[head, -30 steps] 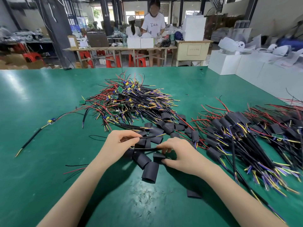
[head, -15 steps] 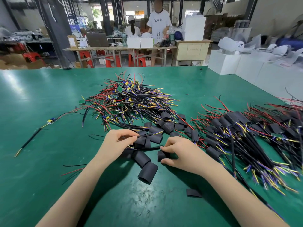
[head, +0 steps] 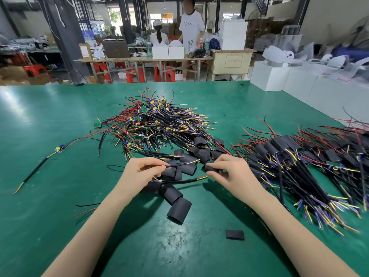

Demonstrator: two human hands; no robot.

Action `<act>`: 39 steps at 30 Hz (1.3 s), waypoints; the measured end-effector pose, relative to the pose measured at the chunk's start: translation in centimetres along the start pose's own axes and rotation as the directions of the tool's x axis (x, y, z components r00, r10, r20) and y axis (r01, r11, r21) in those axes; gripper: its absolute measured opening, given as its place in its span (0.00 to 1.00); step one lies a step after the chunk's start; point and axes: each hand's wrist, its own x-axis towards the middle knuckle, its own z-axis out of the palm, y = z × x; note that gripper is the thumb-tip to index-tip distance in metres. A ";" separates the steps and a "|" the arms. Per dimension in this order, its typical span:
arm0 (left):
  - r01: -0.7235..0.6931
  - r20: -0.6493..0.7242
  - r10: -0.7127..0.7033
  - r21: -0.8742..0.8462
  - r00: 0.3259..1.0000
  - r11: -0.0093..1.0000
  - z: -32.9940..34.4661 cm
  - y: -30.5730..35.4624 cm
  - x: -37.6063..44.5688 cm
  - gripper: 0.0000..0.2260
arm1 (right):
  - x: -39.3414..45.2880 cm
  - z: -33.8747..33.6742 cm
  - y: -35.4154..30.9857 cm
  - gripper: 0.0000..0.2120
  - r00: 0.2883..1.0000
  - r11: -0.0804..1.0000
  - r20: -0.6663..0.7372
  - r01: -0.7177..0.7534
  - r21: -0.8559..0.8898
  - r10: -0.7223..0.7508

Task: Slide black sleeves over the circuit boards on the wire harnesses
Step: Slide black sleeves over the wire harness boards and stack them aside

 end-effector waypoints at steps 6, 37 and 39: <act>0.019 0.085 -0.019 -0.007 0.996 1.000 0.2 0.3 -0.3 0.04 | 0.0 0.1 -0.1 0.10 0.998 0.998 -0.055 0.039 0.056 -0.036; -0.246 0.405 0.107 0.309 0.908 0.919 -0.5 1.2 -1.3 0.04 | -0.1 1.2 -1.9 0.13 0.955 0.951 -0.022 0.293 -0.093 -0.297; -0.240 0.402 0.113 0.280 0.909 0.930 0.4 1.3 -1.6 0.03 | -0.2 1.3 -2.1 0.12 0.953 0.954 -0.059 0.295 -0.058 -0.298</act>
